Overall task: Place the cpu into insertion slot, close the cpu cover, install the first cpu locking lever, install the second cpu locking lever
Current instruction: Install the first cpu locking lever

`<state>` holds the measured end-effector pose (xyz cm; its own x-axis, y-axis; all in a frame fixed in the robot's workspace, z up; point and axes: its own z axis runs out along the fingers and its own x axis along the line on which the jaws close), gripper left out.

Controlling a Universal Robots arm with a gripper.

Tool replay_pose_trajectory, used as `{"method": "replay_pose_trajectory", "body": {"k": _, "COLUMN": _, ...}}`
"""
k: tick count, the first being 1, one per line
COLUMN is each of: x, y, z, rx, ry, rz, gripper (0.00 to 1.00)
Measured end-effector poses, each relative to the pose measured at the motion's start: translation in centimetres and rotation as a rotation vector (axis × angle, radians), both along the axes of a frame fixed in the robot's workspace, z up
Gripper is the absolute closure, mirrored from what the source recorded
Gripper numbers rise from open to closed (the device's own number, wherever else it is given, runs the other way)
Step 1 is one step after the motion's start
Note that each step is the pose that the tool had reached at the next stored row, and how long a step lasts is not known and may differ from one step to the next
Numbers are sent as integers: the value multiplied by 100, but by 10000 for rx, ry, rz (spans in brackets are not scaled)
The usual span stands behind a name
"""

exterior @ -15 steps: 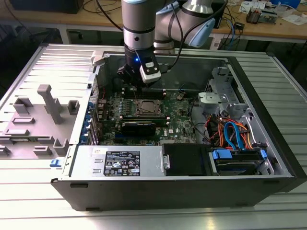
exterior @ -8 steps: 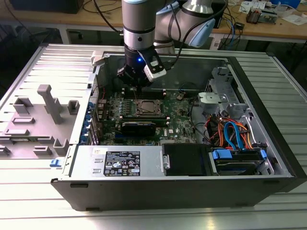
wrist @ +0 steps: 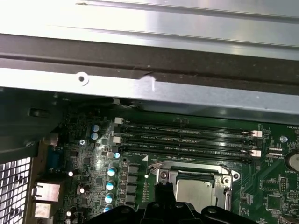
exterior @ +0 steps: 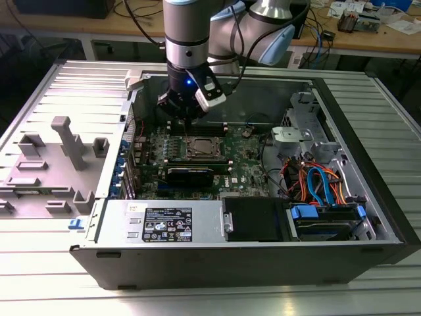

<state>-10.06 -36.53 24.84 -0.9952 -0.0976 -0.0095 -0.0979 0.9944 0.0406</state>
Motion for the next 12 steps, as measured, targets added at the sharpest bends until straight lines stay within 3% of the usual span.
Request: {"method": "replay_pose_trajectory", "body": {"k": 12, "x": -256, "y": 1, "z": 0, "rx": 1, "ry": -33, "rz": 15, "gripper": 89}}
